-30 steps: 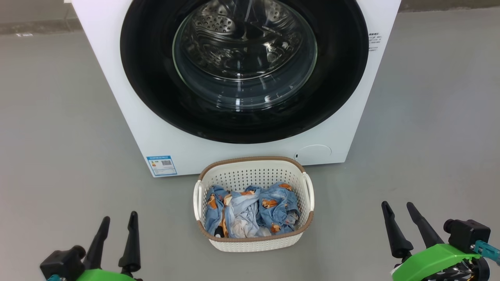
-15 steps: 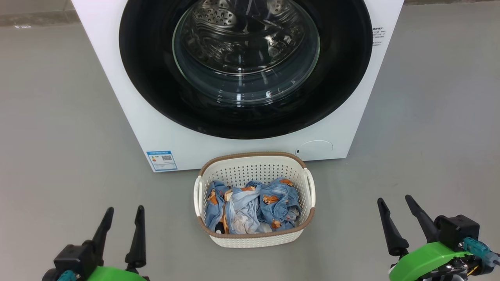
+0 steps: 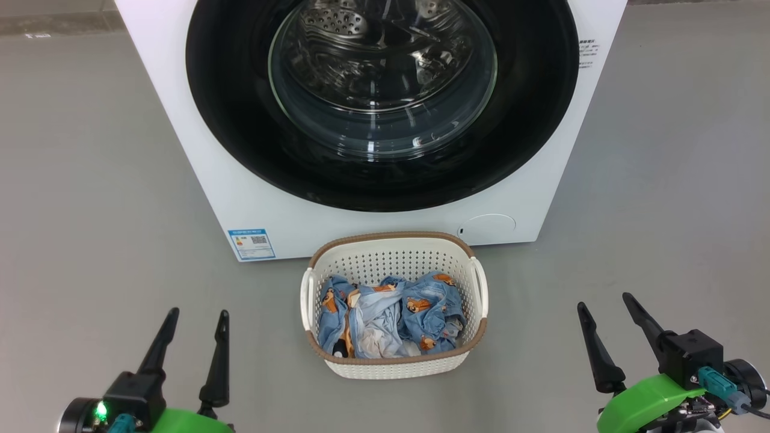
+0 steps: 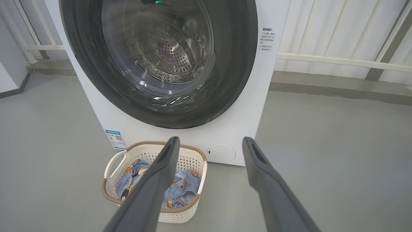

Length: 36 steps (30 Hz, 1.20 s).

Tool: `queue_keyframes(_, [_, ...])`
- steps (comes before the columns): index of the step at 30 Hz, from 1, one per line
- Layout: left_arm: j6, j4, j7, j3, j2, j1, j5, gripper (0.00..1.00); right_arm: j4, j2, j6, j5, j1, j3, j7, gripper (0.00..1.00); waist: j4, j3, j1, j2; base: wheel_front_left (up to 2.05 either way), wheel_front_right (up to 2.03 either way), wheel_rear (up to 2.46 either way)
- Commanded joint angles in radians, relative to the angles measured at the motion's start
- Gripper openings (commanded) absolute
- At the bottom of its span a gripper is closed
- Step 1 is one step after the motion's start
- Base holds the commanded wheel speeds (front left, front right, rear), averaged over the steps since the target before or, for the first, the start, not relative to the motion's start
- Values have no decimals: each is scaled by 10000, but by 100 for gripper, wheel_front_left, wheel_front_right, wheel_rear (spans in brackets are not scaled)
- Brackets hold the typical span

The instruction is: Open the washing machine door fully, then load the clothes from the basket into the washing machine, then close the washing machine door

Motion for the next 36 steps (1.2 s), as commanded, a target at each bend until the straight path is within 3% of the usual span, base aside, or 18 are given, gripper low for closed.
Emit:
queue_keyframes(1, [70,-246,-187,284,221,-439,350,100,-329,-46,-11,-306,-396,240,-158,100,5,7,-1,0,0,0,0])
queue_keyframes(25, [91,-121,-208,220,235,-473,451,100,-255,-30,-11,-168,-406,263,-269,100,45,-9,-1,0,0,3,-3])
queue_keyframes(36, [197,-71,-208,137,284,-442,610,100,-237,-40,-11,-91,-379,274,-274,100,32,-63,-1,0,65,71,-136])
